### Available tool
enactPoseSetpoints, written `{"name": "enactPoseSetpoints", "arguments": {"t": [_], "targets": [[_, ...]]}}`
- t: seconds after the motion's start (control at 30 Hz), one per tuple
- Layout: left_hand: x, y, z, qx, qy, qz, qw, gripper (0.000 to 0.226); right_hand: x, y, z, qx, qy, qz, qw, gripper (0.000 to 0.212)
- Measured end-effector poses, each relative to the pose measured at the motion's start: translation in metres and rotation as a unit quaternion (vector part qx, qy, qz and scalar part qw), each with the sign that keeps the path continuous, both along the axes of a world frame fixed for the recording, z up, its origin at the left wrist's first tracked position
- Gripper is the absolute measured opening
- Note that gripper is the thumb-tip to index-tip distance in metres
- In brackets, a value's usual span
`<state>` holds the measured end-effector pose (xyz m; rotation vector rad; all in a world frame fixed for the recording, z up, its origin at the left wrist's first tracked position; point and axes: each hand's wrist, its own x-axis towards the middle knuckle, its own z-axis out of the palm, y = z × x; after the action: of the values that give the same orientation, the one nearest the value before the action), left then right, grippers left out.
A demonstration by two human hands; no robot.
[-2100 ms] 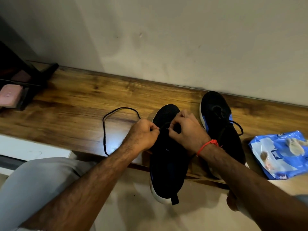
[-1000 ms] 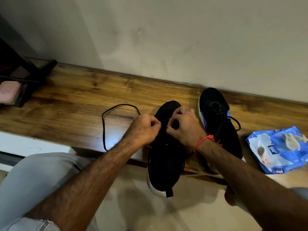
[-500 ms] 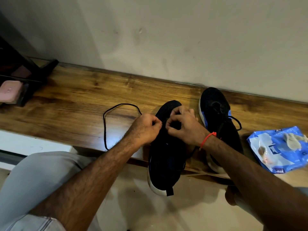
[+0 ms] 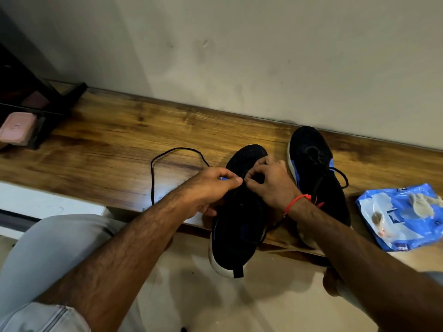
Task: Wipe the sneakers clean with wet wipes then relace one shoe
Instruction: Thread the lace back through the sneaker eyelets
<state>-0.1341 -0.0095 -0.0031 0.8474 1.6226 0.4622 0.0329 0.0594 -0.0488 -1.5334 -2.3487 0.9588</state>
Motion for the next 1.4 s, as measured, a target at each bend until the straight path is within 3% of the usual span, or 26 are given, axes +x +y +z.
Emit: {"name": "enactPoseSetpoints", "arguments": {"t": [0.13, 0.27, 0.43, 0.6, 0.77, 0.9, 1.1, 1.4], "targets": [[-0.001, 0.0, -0.001, -0.008, -0.007, 0.0, 1.0, 0.025, -0.001, 0.0, -0.004, -0.005, 0.011, -0.012, 1.0, 0.003], [-0.003, 0.0, 0.0, -0.004, -0.005, 0.004, 1.0, 0.016, 0.003, 0.002, -0.004, -0.047, 0.061, -0.008, 0.997, 0.002], [-0.007, -0.001, 0.003, 0.004, -0.007, 0.008, 1.0, 0.021, 0.004, 0.003, -0.008, -0.053, 0.112, -0.016, 0.992, 0.017], [-0.007, 0.0, 0.004, 0.002, -0.011, 0.021, 1.0, 0.019, 0.005, 0.004, -0.009, -0.055, 0.137, -0.025, 0.989, 0.02], [-0.002, 0.002, -0.002, 0.004, 0.002, -0.012, 1.0, 0.046, 0.003, 0.002, -0.008, -0.035, 0.106, -0.021, 0.994, 0.013], [0.002, 0.002, -0.008, 0.042, 0.019, 0.0, 0.999, 0.028, 0.003, 0.003, -0.004, -0.015, 0.051, 0.003, 0.999, 0.007], [0.003, 0.002, -0.009, 0.051, 0.023, -0.012, 0.998, 0.027, 0.0, 0.001, -0.006, 0.022, -0.044, 0.043, 0.998, 0.002], [0.0, 0.002, -0.012, 0.057, 0.001, -0.016, 0.998, 0.03, -0.005, -0.007, -0.009, 0.049, -0.012, -0.016, 0.999, 0.004]]}}
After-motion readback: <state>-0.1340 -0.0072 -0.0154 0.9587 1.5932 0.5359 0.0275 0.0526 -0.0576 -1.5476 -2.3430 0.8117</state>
